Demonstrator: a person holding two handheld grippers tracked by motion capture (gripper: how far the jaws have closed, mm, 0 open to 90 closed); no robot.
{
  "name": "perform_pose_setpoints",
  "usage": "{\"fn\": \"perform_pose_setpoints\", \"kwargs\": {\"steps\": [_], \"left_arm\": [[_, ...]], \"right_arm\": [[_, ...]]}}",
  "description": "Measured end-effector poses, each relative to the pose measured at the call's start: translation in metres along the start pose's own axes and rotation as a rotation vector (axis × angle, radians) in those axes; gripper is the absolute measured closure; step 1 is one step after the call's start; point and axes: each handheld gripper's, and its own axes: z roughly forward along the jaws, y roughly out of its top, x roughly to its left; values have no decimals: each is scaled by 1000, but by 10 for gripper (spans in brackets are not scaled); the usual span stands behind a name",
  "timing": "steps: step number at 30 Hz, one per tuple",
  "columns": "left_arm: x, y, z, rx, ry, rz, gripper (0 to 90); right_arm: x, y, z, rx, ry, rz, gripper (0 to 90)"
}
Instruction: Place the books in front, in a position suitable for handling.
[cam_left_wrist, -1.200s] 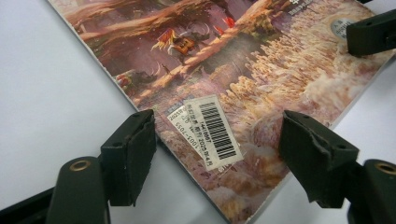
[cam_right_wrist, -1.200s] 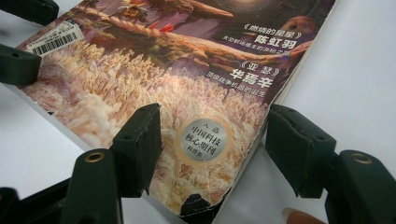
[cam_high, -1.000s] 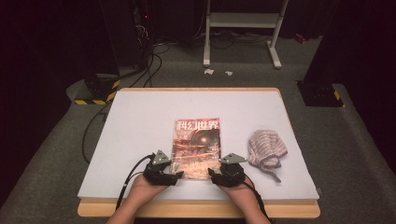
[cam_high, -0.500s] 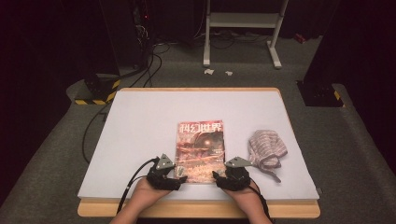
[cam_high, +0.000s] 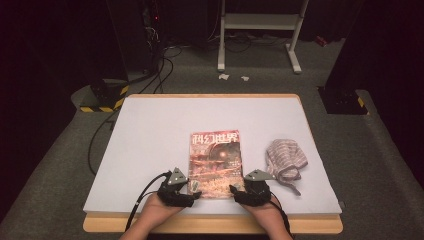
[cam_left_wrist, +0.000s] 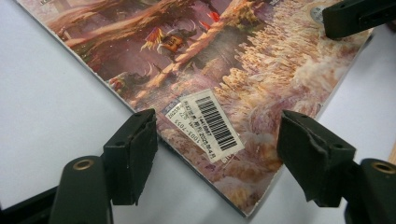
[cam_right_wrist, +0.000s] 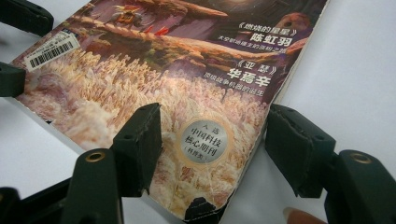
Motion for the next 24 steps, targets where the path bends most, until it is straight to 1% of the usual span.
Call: {"fn": "perform_pose_setpoints", "kwargs": {"steps": [5, 8, 10, 11, 12, 15, 16, 18, 19, 20, 22, 23, 24], "left_arm": [[2, 0, 0, -2, -12, 5, 297], [5, 0, -2, -6, -22, 13, 316], [6, 0, -3, -10, -14, 23, 343], [7, 0, -4, -12, -9, 22, 343], [7, 0, -4, -12, -9, 22, 344], [11, 1, -8, -27, 4, 17, 346], [13, 1, -9, -31, 15, 15, 347], [15, 1, -11, -30, 22, 21, 347], [19, 0, -13, -35, 42, 17, 347], [21, 0, -14, -36, 48, 10, 347], [23, 0, -15, -36, 52, 3, 346], [28, -1, -15, -40, 50, -15, 346], [32, -2, -15, -39, 48, -23, 348]], "right_arm": [[1, 0, 0, -3, -3, -5, 366], [-1, 0, -1, 0, 5, -10, 355], [-1, 0, -2, 0, 11, -9, 357], [-1, 0, -2, -3, 6, -13, 358], [-1, 0, -3, -13, -3, -27, 358], [-2, 1, -5, -31, -20, -36, 358], [-2, 1, -6, -38, -24, -41, 361], [-3, 1, -9, -54, -36, -47, 371], [-4, 2, -9, -60, -39, -50, 373], [-6, 2, -10, -69, -41, -49, 376], [-7, 3, -12, -78, -42, -45, 379], [-10, 4, -15, -98, -47, -36, 386], [-11, 4, -16, -103, -51, -34, 389]]}}
